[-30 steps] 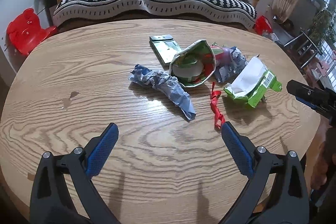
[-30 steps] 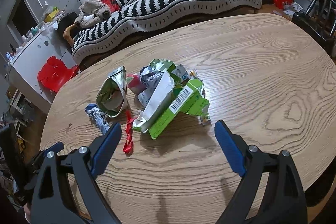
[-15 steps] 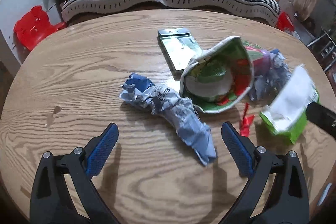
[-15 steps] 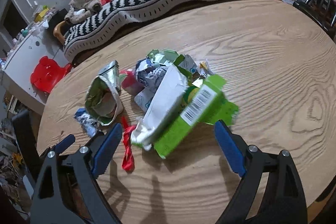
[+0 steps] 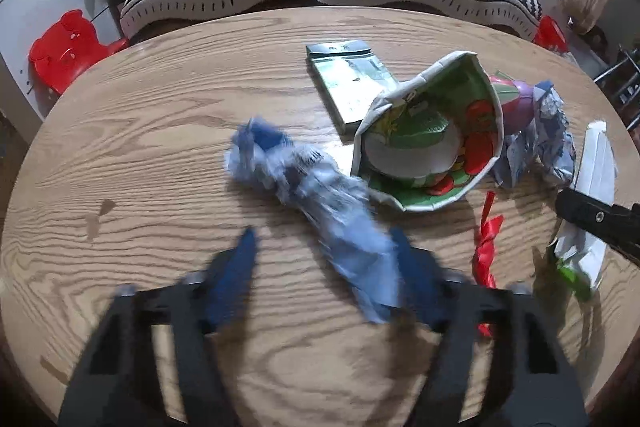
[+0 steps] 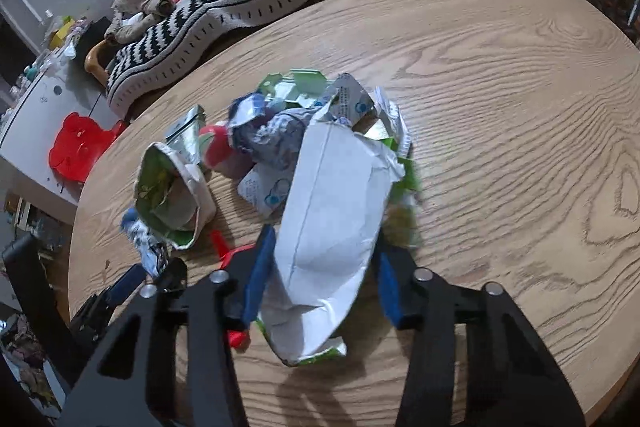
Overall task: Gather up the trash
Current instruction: 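Grasp the crumpled blue-white wrapper with the left tool while the right tool grasps the white-green bag, then carry the wrapper and white-green bag over the black bin and open both tools, then move both tools back over the table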
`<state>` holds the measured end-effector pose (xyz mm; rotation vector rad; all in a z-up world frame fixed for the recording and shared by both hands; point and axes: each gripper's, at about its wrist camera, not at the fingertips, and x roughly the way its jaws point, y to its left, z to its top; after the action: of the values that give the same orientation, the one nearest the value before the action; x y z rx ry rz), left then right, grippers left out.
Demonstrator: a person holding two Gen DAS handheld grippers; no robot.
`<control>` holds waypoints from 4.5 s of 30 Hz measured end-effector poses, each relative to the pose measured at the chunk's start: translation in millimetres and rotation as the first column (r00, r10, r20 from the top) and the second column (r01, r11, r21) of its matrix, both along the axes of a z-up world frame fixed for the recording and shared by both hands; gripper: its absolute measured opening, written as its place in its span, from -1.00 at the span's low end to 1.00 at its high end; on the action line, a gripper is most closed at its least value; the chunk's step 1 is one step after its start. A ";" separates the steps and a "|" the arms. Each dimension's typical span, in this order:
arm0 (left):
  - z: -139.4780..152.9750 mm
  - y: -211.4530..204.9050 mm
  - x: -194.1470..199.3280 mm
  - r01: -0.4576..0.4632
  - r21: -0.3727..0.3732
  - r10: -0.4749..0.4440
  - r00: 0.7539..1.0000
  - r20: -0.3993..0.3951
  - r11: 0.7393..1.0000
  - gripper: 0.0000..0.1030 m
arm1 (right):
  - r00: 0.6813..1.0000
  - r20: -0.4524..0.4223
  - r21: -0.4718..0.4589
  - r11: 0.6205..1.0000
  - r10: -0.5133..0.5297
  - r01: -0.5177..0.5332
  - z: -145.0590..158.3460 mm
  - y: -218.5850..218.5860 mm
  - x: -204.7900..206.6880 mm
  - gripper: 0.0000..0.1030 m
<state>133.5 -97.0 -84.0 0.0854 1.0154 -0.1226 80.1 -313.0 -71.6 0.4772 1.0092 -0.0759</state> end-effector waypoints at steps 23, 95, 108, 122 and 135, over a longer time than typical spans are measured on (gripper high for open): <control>48.2 19.9 -35.2 0.036 -0.038 -0.034 0.998 0.045 0.999 -0.63 | 0.989 0.100 -0.094 0.991 0.109 -0.100 44.2 3.2 -41.7 -0.20; -39.6 -478.9 -298.9 0.849 -0.306 -0.896 0.443 -0.028 0.430 0.09 | 0.759 -0.038 -0.056 0.760 -0.650 0.647 -11.4 -393.4 -414.9 0.28; -7.7 -434.4 -273.2 0.827 -0.248 -0.847 0.530 0.039 0.505 0.78 | 0.788 0.027 -0.088 0.784 -0.615 0.615 12.7 -371.0 -386.3 0.50; 71.3 -221.1 -152.8 0.571 -0.178 -0.548 0.821 0.161 0.802 0.86 | 0.941 0.171 -0.099 0.946 -0.291 0.310 68.4 -219.0 -228.3 0.61; 68.8 -3.3 -72.8 0.230 -0.166 -0.202 0.965 0.169 0.959 0.86 | 0.980 0.190 -0.110 0.993 0.056 -0.035 72.0 -41.6 -91.4 0.61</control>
<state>60.7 -100.3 -15.2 0.0358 0.8372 -0.4045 -11.3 -354.6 0.4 0.3562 0.8209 -0.0414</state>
